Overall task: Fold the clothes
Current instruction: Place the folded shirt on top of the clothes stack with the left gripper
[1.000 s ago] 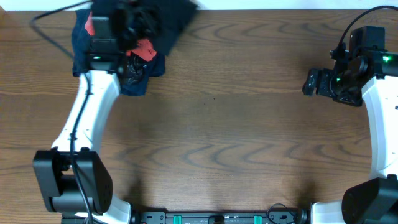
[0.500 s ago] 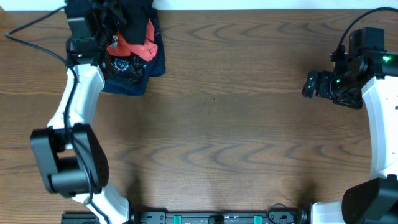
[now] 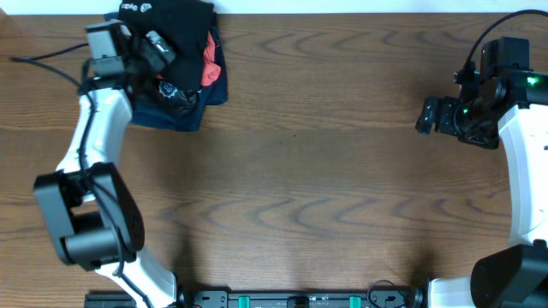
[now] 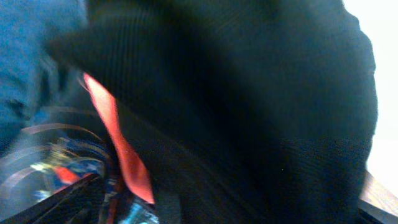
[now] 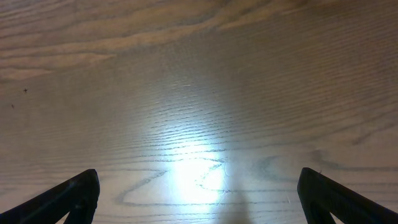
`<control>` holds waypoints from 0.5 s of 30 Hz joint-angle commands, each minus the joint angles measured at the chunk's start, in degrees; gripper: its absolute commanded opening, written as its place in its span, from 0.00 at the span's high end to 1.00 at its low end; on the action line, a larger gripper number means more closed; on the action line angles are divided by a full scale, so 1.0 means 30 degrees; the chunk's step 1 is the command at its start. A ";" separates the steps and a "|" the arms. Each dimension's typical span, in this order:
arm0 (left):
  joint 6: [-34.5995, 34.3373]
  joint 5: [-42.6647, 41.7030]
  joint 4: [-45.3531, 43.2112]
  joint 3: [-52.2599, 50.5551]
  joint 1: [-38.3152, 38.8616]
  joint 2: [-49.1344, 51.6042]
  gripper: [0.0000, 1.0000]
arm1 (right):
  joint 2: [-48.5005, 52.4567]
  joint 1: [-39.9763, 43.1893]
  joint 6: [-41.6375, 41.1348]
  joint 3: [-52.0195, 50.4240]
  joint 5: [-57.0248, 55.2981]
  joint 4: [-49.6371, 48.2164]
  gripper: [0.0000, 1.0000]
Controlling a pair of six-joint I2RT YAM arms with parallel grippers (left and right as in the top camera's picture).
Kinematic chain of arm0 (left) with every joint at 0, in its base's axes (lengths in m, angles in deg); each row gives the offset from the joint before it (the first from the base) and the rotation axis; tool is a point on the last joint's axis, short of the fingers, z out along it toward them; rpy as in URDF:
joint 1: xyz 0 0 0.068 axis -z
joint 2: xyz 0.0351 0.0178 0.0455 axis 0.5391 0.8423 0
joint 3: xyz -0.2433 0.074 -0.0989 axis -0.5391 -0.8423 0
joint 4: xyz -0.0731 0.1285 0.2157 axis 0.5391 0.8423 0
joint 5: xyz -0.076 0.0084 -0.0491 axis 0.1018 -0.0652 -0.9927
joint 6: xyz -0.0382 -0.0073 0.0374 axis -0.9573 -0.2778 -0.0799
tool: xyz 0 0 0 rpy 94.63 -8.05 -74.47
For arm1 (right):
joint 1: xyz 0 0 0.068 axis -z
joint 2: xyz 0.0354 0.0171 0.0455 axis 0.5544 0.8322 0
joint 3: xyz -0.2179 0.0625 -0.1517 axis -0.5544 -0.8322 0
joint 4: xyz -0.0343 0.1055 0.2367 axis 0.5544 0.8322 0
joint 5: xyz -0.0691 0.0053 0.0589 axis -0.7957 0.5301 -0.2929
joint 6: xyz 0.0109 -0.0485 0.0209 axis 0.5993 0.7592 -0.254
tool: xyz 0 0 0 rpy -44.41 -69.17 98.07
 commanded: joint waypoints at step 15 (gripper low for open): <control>0.6390 -0.0175 0.2484 0.0619 -0.1122 -0.8990 0.02 | -0.0532 0.0044 0.2076 0.0379 0.1158 -0.0852 0.09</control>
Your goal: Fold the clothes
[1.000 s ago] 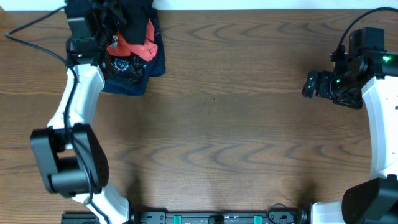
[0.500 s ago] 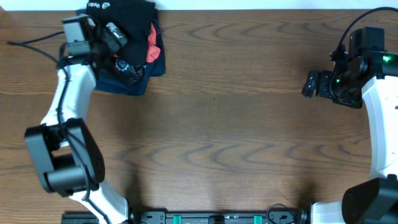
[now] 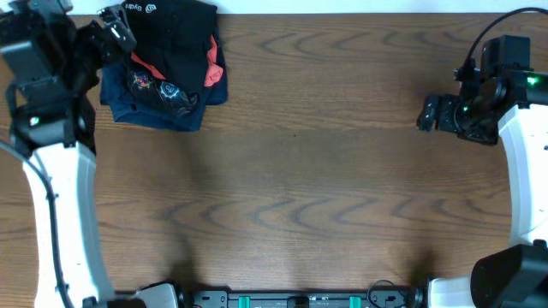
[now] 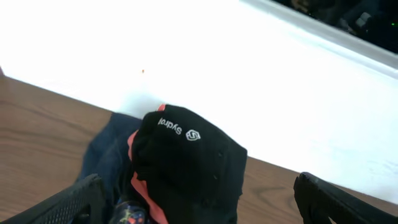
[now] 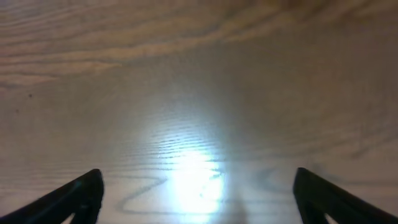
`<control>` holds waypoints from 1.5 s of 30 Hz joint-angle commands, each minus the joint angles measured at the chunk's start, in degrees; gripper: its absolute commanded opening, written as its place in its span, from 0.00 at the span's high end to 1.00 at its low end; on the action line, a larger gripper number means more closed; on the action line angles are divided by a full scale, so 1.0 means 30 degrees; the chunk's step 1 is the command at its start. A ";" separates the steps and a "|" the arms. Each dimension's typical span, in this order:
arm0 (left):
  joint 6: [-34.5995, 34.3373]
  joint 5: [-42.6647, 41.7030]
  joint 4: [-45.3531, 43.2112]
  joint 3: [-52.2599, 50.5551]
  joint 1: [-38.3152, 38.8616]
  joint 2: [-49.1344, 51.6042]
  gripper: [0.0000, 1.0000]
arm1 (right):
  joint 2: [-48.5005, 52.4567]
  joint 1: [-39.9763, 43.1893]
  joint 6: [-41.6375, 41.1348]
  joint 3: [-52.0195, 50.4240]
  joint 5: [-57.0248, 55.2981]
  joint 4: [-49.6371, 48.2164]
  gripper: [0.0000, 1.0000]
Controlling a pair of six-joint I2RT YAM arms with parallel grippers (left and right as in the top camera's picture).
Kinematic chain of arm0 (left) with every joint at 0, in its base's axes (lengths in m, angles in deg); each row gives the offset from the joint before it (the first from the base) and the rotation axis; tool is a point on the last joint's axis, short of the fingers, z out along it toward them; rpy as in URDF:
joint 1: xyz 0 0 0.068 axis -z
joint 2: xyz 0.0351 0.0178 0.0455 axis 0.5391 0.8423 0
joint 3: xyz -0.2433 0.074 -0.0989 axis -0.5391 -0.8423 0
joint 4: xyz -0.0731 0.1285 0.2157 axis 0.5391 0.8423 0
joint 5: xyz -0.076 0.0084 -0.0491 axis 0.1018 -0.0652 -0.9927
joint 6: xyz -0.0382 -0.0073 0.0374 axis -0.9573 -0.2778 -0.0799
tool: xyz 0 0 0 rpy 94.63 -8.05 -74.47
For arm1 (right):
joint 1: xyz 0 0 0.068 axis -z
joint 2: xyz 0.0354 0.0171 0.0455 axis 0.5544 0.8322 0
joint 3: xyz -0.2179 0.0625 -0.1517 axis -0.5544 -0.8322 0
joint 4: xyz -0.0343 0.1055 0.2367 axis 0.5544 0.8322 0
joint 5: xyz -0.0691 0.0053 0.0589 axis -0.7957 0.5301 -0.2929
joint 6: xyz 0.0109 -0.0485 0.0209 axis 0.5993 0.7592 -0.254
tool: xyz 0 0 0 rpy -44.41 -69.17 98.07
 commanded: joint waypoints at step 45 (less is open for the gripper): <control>0.0823 -0.0036 0.7439 0.0189 -0.0007 -0.0328 0.02 | -2.3882 -0.0240 0.2127 -1.4404 0.2317 -1.5438 0.01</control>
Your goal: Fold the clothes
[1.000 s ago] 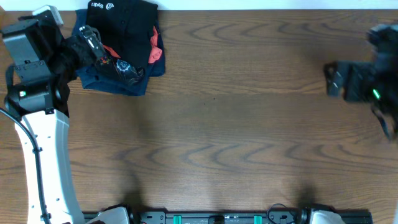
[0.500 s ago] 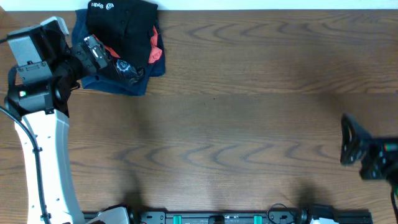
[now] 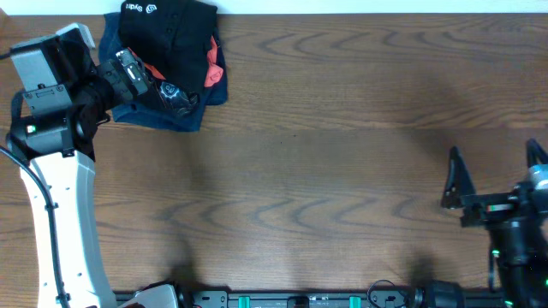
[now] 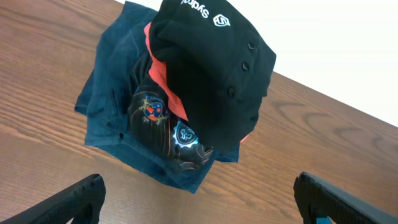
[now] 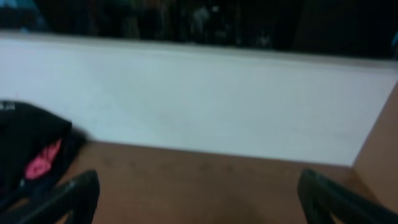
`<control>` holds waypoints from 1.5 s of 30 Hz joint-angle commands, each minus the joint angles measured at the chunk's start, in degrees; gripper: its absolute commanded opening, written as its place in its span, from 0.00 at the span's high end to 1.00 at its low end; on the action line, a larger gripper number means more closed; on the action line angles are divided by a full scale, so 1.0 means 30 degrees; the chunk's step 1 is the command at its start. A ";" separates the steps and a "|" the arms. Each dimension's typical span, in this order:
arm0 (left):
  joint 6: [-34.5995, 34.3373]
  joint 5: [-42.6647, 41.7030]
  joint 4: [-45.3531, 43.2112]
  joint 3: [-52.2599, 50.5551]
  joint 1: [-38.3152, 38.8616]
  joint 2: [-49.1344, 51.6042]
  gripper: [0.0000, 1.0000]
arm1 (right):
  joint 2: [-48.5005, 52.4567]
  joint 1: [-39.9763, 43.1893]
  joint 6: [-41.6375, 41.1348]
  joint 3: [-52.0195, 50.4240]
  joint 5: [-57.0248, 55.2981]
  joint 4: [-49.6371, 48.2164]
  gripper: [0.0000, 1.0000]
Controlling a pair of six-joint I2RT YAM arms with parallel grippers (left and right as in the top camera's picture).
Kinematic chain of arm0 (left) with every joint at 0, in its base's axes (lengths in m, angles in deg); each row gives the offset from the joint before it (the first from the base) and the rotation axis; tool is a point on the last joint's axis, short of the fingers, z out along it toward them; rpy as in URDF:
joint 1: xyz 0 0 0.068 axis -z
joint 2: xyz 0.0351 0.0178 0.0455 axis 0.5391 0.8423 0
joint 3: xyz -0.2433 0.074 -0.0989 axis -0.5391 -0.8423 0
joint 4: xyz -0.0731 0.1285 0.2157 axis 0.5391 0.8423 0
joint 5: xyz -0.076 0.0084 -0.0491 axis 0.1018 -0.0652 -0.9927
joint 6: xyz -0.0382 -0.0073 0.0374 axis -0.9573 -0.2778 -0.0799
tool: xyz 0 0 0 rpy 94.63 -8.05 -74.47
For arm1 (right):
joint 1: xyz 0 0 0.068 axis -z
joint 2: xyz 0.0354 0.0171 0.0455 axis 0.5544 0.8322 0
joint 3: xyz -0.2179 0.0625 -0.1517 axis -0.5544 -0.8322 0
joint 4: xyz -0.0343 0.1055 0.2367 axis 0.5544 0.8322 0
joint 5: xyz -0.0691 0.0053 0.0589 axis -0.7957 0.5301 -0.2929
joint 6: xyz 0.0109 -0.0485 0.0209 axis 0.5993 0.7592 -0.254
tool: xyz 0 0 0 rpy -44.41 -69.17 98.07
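A heap of clothes (image 3: 171, 60) lies at the table's far left corner. A black garment with a white logo (image 4: 211, 68) is on top, with a red-orange piece (image 4: 163, 78) under it. A navy garment with printed emblems (image 4: 143, 137) lies at the bottom. My left gripper (image 3: 133, 73) hangs over the heap's left edge; in the left wrist view the left gripper (image 4: 199, 211) is open and holds nothing, with the heap just beyond its fingertips. My right gripper (image 3: 495, 167) is open at the near right, far from the heap, which shows small in its view as the clothes (image 5: 31, 149).
Bare brown wooden table (image 3: 325, 171) stretches between the heap and the right arm. A white wall (image 5: 205, 93) runs along the table's far edge. The left arm's white links (image 3: 60, 197) stand along the left side.
The left gripper has come from the far left corner to the heap's left edge, and its camera now looks down on the clothes. The right arm has gone from the upper right to the near right.
At first the left gripper was down in the heap, with black cloth filling its view. It was then off to the left, open and empty, and the heap stayed put. Now it hovers by the heap again. The right gripper stayed open and moved only lately.
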 commanded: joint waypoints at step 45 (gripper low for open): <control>0.0313 -0.0044 0.0015 0.0175 -0.0007 0.0007 0.02 | -0.7919 -0.0911 -0.0124 -1.7813 -0.0270 -0.8750 0.01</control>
